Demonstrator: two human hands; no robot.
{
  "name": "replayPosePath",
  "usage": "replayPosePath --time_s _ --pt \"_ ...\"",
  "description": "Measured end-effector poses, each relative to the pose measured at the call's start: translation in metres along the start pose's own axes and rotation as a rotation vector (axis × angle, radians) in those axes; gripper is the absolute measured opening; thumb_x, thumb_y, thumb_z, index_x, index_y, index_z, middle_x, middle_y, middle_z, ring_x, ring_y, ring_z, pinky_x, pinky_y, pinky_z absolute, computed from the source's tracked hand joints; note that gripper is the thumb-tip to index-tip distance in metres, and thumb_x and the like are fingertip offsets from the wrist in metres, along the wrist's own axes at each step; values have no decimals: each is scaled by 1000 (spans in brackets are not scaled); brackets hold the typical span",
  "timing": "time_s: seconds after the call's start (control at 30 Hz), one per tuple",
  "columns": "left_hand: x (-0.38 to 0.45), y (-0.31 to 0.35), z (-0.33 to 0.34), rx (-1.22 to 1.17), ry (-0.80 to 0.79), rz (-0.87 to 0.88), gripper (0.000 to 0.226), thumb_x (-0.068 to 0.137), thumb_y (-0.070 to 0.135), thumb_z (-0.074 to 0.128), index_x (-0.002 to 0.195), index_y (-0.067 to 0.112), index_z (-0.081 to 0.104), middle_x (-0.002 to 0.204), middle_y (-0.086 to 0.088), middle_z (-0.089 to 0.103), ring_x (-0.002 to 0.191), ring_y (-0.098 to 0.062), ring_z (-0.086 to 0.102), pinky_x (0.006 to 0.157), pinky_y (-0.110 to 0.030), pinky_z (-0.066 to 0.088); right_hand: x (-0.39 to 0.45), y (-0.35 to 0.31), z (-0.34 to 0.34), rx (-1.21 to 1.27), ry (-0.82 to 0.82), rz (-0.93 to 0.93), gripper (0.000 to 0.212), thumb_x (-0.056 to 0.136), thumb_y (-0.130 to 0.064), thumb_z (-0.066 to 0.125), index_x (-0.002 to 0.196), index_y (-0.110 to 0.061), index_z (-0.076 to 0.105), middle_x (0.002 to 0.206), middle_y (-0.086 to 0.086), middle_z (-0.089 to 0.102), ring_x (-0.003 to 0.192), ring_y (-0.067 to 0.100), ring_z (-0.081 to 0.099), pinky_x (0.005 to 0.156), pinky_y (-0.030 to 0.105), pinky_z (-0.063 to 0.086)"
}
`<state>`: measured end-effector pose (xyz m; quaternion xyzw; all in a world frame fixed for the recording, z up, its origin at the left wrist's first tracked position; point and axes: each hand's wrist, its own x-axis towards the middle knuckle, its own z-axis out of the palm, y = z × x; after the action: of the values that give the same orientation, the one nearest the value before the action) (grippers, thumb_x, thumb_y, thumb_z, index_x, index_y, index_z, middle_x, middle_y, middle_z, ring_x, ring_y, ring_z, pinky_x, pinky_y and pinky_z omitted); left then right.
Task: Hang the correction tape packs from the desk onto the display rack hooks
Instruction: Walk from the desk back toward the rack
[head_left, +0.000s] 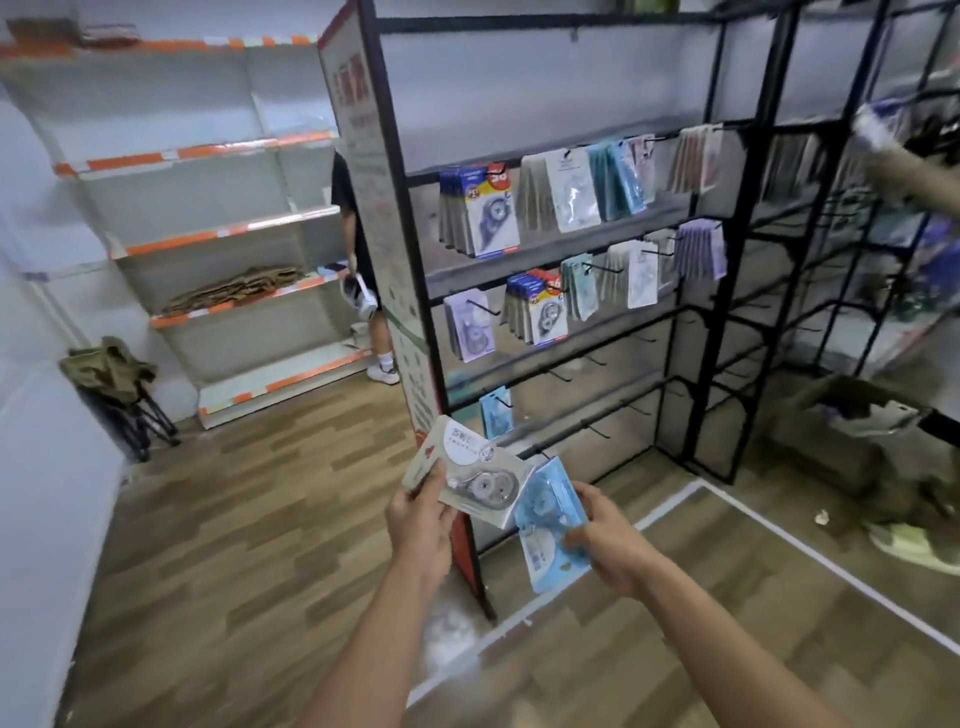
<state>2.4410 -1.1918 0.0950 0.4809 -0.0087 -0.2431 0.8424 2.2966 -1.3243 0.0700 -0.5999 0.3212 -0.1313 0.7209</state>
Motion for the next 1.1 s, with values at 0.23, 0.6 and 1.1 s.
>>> replayPosePath --time_s 0.23,0.6,1.1 --pt "76 -41 89 81 -76 -46 13 89 10 66 101 14 68 107 -11 70 100 -29 64 92 -45 51 63 -24 -75 -195 302 -107 32 75 7 60 95 -18 59 92 0 66 73 8 65 49 20 50" --pt "161 -113 257 184 -65 -47 13 89 18 67 100 11 68 107 -18 70 100 -38 65 91 -55 51 194 -98 -227 -245 507 -339 14 84 -26 70 70 -28 70 68 -7 71 72 12 69 64 30 55" --pt "278 -195 430 383 -111 42 11 92 24 63 97 15 67 87 -4 75 76 -20 72 65 -35 60 339 -179 -372 -341 472 -401 17 80 -17 71 71 -27 61 73 -11 65 64 4 59 53 21 46"
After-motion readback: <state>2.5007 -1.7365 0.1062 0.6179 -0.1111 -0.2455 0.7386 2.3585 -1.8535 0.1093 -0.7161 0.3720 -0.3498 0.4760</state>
